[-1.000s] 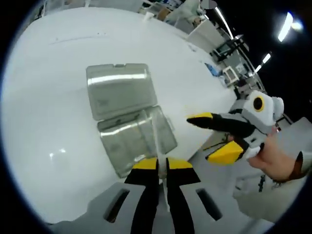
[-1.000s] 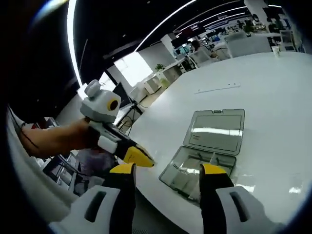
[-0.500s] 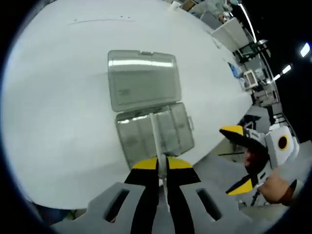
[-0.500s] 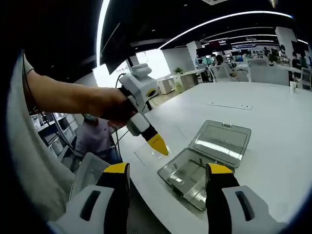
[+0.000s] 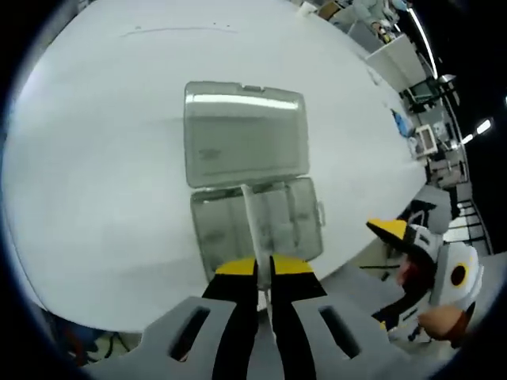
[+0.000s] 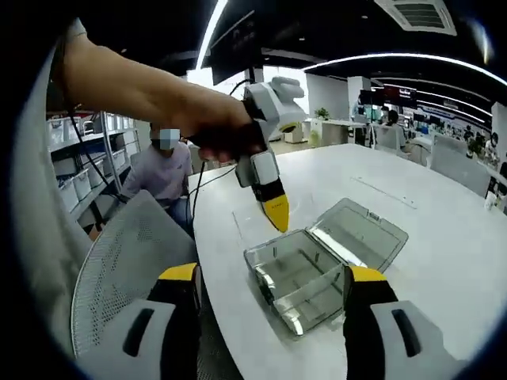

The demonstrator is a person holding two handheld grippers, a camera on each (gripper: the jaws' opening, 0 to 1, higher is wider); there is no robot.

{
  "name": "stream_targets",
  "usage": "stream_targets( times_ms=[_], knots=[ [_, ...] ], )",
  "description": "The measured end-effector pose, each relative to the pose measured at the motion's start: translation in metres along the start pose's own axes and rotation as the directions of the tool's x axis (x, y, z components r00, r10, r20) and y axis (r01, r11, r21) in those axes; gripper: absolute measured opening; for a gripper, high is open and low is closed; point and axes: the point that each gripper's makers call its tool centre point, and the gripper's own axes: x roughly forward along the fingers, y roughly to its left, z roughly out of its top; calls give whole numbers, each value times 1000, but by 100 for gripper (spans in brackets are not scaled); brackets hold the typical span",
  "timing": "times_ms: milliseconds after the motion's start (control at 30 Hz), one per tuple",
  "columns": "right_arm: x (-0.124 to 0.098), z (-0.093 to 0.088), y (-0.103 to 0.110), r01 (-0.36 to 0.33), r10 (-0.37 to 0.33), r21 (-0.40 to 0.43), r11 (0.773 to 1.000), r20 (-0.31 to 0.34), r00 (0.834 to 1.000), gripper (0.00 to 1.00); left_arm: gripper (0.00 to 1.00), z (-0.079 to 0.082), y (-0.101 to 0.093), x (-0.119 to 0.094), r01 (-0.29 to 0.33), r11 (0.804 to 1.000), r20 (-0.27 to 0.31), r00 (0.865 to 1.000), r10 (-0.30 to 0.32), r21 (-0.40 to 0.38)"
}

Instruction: Insert the divider into the dual guide fixture by aligning both edges with the guide slots and pushing it downward to the bottom, including one-sided entry, uneven engagement, binding, and posture correction.

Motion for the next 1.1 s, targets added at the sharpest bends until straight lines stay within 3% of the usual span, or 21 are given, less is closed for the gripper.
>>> stream_targets(
  times_ms=[100, 300, 433, 767, 1100],
  knots=[
    [0, -8, -1, 16, -16, -26, 1000, -21, 1000, 74, 2, -8, 1, 8, -34, 999, -35, 999, 35, 18],
    [-2, -21, -5, 45, -48, -61, 997, -48, 998, 75, 2, -11, -2, 21, -52, 998, -45, 998, 53, 20],
    [-3, -30, -5, 45, -48, -41, 998, -66, 997, 75, 2, -12, 1, 23, -80, 996, -46, 996, 82, 33],
    [-2, -25, -1, 45, -50, -95, 995, -60, 997, 76, 2, -12, 5, 26, -106, 994, -45, 993, 106, 6],
    [-1, -26, 0, 39, -45, -95, 995, -63, 997, 77, 2, -14, 12, 34, -129, 992, -53, 990, 129, -2]
  ],
)
